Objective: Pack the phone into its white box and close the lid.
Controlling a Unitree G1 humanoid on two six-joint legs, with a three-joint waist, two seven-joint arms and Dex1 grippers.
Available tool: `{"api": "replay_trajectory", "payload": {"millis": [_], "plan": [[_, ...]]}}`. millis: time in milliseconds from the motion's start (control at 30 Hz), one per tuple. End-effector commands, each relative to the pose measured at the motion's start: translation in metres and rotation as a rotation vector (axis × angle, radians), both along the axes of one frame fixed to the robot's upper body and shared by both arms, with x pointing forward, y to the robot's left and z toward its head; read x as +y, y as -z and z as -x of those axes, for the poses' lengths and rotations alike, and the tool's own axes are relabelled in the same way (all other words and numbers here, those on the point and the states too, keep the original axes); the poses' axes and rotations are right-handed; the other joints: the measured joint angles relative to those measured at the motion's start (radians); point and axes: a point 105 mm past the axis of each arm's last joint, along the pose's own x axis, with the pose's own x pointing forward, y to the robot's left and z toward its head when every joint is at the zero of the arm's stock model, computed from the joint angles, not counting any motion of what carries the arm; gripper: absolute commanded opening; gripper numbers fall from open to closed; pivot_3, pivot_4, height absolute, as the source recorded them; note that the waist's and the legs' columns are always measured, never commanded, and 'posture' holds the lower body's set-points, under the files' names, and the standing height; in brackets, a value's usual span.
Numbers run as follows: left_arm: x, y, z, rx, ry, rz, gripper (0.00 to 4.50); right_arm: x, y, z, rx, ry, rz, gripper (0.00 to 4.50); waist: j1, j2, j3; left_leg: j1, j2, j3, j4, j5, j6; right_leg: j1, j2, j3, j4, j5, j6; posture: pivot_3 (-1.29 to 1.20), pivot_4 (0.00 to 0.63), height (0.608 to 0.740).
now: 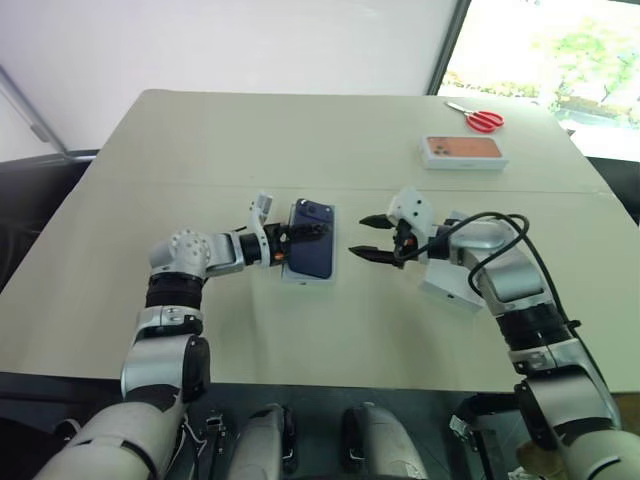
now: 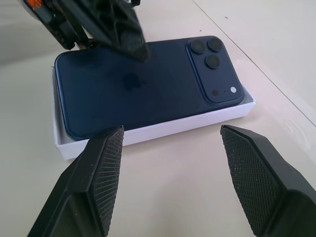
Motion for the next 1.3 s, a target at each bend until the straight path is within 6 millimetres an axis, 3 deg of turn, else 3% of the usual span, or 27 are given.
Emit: {"api": "replay_trajectory", "payload": {"millis": [33,633,1100,1133,1200,1300], "plan": [[0.008,-0.009,-0.002,-0.042,-0.003,-0.052,3.78,0.007,-0.014,-0.004,-0.055,-0.016,-0.011,3.30,0.000,0.000,0.000,0.000,0.000,0.000,0.000,0.000,0.000,0.000,0.000,0.000,0.000,0.000,0.000,0.00,0.150,0.740],[0.029,-0.013,0.007,-0.242,0.004,-0.326,3.78,0.019,-0.012,-0.005,-0.051,-0.048,-0.018,3.30,0.001,0.000,0.000,0.000,0.000,0.000,0.000,0.000,-0.001,0.000,0.000,0.000,0.000,0.000,0.000,0.00,0.150,0.740],[0.072,-0.036,0.011,-0.330,-0.091,-0.382,3.78,0.022,-0.012,-0.010,-0.050,-0.036,-0.035,3.30,0.002,0.000,0.000,-0.001,0.000,0.000,0.000,0.000,0.000,-0.001,0.000,0.000,0.000,0.000,-0.001,0.00,0.150,0.740],[0.079,-0.036,0.006,-0.323,-0.140,-0.376,3.54,0.021,-0.012,-0.012,-0.054,-0.025,-0.035,3.30,0.002,0.000,0.000,-0.001,0.000,0.000,0.000,0.000,0.000,-0.001,0.000,0.000,0.000,0.000,-0.001,0.00,0.150,0.740],[0.091,-0.031,0.000,-0.305,-0.211,-0.391,2.94,0.021,-0.007,-0.013,-0.058,-0.021,-0.016,2.77,0.001,0.000,0.000,-0.001,0.000,0.000,0.000,0.000,-0.001,-0.001,0.000,0.000,0.000,-0.001,-0.001,0.00,0.150,0.740],[0.094,-0.025,-0.005,-0.293,-0.255,-0.397,1.43,0.020,-0.004,-0.016,-0.069,-0.001,-0.003,1.43,0.002,0.000,0.000,-0.001,0.000,0.000,0.000,0.000,0.000,-0.001,0.000,0.000,0.000,0.000,0.000,0.00,0.150,0.740]]}}
